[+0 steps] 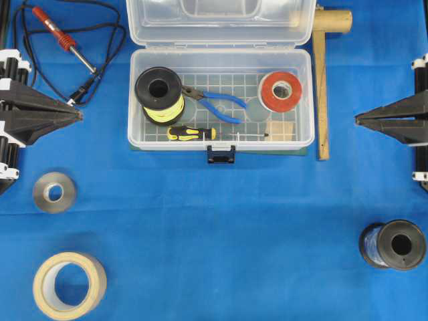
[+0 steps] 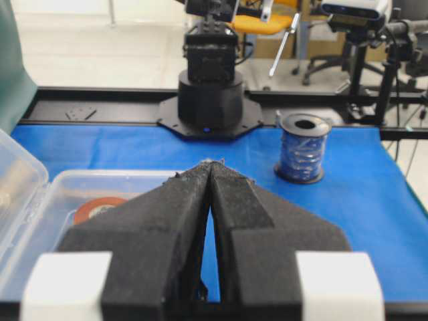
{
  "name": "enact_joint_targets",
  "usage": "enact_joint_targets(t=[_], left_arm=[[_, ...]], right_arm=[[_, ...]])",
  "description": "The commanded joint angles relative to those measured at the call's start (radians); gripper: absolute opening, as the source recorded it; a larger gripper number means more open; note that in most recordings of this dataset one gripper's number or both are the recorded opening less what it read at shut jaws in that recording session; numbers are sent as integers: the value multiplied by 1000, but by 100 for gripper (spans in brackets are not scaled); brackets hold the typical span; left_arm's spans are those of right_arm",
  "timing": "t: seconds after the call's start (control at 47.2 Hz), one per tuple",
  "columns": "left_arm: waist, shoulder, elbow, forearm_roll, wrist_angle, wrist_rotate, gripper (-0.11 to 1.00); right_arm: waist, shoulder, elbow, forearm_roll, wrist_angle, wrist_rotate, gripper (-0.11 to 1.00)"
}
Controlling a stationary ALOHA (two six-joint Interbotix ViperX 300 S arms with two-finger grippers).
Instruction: Pick the nipper from the toolbox among several items.
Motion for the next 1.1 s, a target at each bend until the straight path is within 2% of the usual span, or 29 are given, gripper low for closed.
enact_joint_targets(t=[0.0, 0.148, 0.275, 0.402, 0.593, 0.656, 0.741, 0.868, 1.079], left_arm=[[-14, -3, -20, -26, -6, 9, 0], [-14, 0, -21, -26, -11, 12, 0], [-8, 5, -20, -28, -14, 12, 0], [-8, 9, -20, -29, -15, 11, 0], [-6, 12, -18, -31, -17, 9, 0], [-8, 12, -18, -31, -17, 9, 0], [-8, 12, -18, -31, -17, 8, 0], [-6, 15, -17, -31, -17, 8, 0], [-8, 18, -14, -31, -15, 8, 0]], right_arm=[[-9, 11, -31, 5, -6, 0, 0], [-83, 52, -97, 6, 75, 9, 0], [-169, 152, -192, 6, 172, 18, 0], [-218, 311, -319, 2, 308, 18, 0], [-244, 595, -535, -9, 528, 8, 1], [-253, 678, -594, -9, 589, 6, 10], [-262, 784, -676, -17, 667, 3, 34], [-270, 917, -761, -46, 715, 3, 70], [-299, 1101, -824, -49, 716, 5, 58]])
